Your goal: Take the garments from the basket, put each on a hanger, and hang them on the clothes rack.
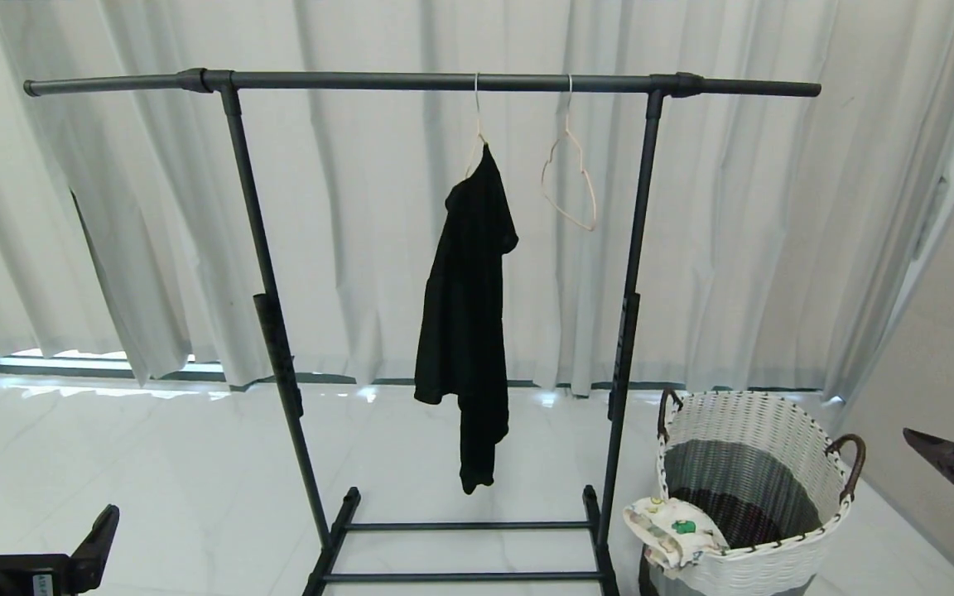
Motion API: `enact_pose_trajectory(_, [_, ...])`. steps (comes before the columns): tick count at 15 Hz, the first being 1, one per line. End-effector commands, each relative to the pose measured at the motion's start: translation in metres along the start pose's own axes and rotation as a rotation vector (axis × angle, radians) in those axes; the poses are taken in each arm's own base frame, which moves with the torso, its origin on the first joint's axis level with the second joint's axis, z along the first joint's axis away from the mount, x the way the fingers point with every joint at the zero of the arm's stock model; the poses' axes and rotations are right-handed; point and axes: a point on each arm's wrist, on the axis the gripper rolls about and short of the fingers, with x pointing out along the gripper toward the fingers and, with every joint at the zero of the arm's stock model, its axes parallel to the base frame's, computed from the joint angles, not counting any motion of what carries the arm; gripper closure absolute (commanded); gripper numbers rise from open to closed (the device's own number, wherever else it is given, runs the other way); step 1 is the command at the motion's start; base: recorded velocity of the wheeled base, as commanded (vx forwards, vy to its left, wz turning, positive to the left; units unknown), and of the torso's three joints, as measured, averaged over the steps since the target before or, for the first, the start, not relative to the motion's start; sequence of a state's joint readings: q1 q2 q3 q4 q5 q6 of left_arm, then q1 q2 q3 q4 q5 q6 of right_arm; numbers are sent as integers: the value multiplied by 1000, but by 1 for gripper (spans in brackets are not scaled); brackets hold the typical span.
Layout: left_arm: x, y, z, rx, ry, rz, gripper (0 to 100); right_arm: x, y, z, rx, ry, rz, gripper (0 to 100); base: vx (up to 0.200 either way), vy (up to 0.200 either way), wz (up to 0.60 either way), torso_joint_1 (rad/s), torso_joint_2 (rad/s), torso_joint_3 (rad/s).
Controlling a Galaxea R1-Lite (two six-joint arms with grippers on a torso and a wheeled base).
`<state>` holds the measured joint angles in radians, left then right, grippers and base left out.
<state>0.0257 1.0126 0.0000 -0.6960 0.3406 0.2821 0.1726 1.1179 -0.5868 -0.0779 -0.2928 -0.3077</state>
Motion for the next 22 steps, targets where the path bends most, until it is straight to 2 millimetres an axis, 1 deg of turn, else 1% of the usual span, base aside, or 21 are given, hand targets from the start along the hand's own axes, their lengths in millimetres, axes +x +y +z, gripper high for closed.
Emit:
enact_pose_trajectory(1, [0, 0, 0, -1, -2, 1, 0, -1, -1, -2, -2, 0, -5, 0, 0, 0, 0, -7, 276, 154])
enact_pose_trajectory(5, [-2, 1, 1, -4, -15, 3, 0, 3, 1, -3, -10, 18, 4, 0, 0, 0, 0, -41, 55, 57])
enact_pose_trajectory(7, [-2, 1, 1, -3, -20, 0, 0, 10, 3, -2, -21, 32, 26, 0, 200, 0, 0, -32, 61, 39])
enact_pose_trajectory(9, [-2, 1, 1, -4, -19, -1, 0, 20, 8, -4, -47, 52, 101, 0, 200, 0, 0, -10, 24, 19])
enact_pose_trajectory(12, [-1, 0, 1, 0, -12, -3, 0, 44, 20, -9, -107, 141, 167, 0, 200, 0, 0, -1, 12, 5])
enact_pose_trajectory(14, [1, -1, 0, 2, 5, -11, 0, 65, 35, -14, -143, 187, 265, 0, 200, 0, 0, 2, -2, 2])
enact_pose_trajectory(15, [1, -1, 0, 2, 4, -23, 0, 76, 47, -20, -174, 213, 313, 0, 0, 0, 0, 0, 0, 0])
enact_pose_trajectory(17, [3, -4, 0, 5, -10, -104, 0, 96, 74, -32, -225, 235, 411, 0, 0, 0, 0, 0, 0, 0])
enact_pose_trajectory(18, [3, -5, 0, 5, -26, -166, 0, 103, 92, -44, -261, 260, 476, 0, 0, 0, 0, 0, 0, 0])
enact_pose_trajectory(20, [2, -6, 0, 6, -38, -209, 0, 106, 119, -63, -328, 312, 580, 0, 0, 0, 0, 0, 0, 0])
enact_pose_trajectory(21, [2, -6, 0, 6, -35, -210, 0, 106, 124, -65, -341, 319, 597, 0, 0, 0, 0, 0, 0, 0])
enact_pose_trajectory(22, [1, -7, -4, 20, -1, -215, 0, 113, 141, -74, -367, 339, 651, 0, 0, 0, 0, 0, 0, 0])
